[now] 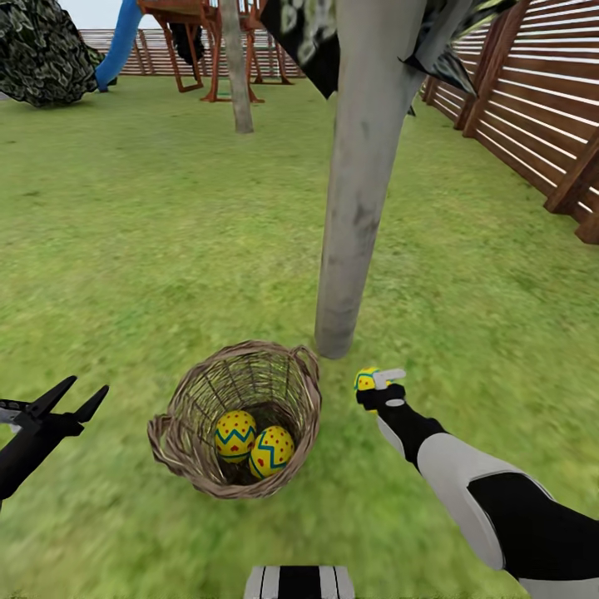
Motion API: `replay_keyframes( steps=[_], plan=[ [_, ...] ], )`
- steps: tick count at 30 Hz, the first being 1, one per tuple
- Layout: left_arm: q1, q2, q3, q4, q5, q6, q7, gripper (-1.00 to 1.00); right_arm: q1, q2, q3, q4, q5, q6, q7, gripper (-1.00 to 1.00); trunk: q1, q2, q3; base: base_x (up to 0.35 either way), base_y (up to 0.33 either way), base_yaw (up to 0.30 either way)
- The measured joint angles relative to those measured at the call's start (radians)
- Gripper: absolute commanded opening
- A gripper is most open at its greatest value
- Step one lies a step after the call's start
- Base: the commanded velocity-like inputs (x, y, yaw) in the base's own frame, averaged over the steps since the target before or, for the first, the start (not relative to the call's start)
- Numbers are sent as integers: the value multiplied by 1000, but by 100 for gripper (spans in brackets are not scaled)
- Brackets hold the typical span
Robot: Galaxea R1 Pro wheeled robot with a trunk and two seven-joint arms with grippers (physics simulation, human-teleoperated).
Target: Take the three Easter eggs out of the wicker basket on the lawn in the garden, then place them on the lawn next to a single tree (choose any tree) so that all three eggs are next to the same tree and none are left in the basket.
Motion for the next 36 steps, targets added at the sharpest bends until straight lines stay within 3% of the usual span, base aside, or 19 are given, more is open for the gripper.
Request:
replay_keyframes(
  steps=[4,8,11,14,27,36],
  plan=[
    [0,1,0,3,0,0,0,100,-1,12,0,-2,0,7,-16,-100,2,-1,-15,0,0,0],
    [0,-1,-4,2,-1,0,0,100,-1,38,1,-24,5,6,-126,-100,4,-2,-31,0,0,0],
    [0,-2,-5,2,-2,0,0,100,-2,51,5,-52,82,13,-136,-100,5,-3,-43,0,0,0],
    [0,-4,-8,1,-2,-1,0,100,-24,68,-1,-47,94,110,-149,-100,6,-3,-54,0,0,0],
    [0,-3,-7,5,-2,0,0,100,-34,63,-5,-38,89,139,-159,-100,12,-6,-104,0,0,0],
    [0,-3,-7,5,-2,0,0,100,-33,63,1,-50,100,79,-156,-100,16,-8,-139,0,0,0]
  ],
)
